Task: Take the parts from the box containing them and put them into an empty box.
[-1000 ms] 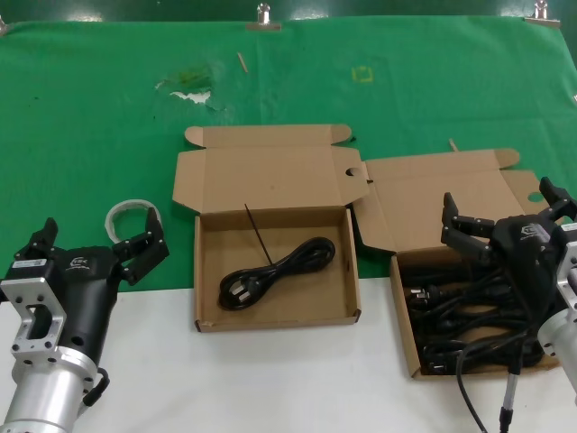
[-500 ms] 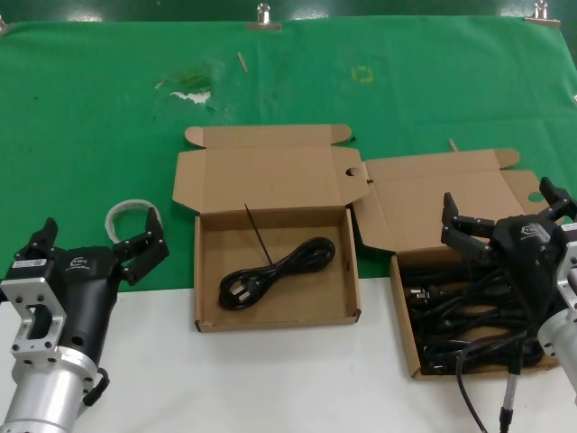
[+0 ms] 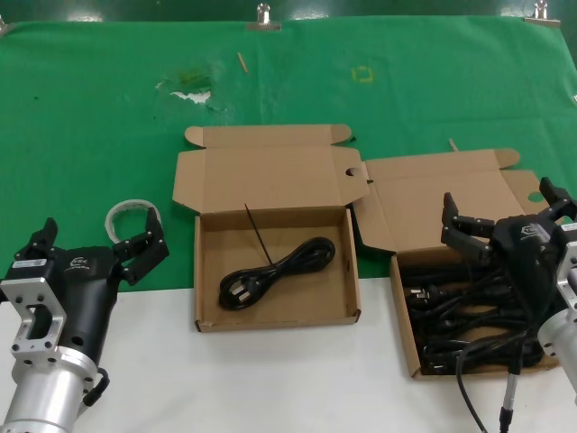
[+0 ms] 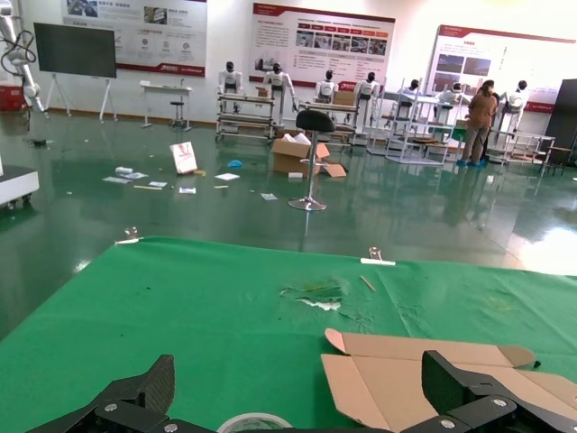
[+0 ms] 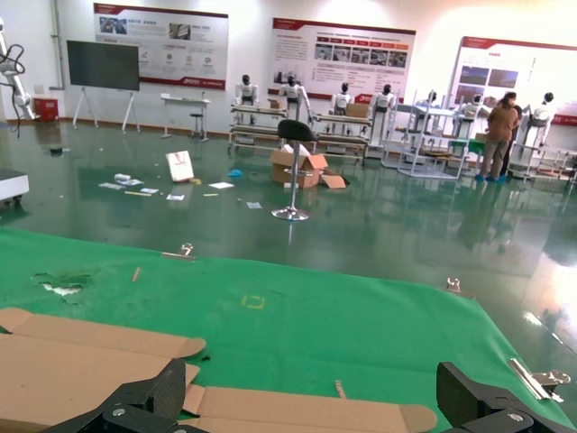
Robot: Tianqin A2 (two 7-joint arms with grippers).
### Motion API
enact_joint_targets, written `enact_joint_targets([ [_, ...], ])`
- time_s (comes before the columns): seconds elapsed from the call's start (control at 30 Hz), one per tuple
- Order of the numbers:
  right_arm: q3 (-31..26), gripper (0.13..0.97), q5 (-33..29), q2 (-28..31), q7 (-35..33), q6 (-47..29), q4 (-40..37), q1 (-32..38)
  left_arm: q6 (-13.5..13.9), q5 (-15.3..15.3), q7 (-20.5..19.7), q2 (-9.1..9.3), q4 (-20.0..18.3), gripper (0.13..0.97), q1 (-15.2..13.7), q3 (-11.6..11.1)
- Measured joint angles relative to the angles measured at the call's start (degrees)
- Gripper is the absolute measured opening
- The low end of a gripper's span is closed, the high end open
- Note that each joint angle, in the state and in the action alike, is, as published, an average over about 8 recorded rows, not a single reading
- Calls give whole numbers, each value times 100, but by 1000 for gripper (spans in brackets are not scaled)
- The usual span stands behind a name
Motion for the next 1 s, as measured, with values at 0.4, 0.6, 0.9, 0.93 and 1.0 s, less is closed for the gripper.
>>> enact_joint_targets([
  [0.4, 0, 966, 0, 0, 0, 0, 0, 0, 0, 0, 0, 0, 0, 966, 0, 0],
  [0.6, 0, 966, 0, 0, 0, 0, 0, 0, 0, 0, 0, 0, 0, 966, 0, 0],
  [0.9, 0, 966, 0, 0, 0, 0, 0, 0, 0, 0, 0, 0, 0, 966, 0, 0],
  [0.93, 0, 966, 0, 0, 0, 0, 0, 0, 0, 0, 0, 0, 0, 966, 0, 0],
  [1.0, 0, 966, 0, 0, 0, 0, 0, 0, 0, 0, 0, 0, 0, 966, 0, 0],
])
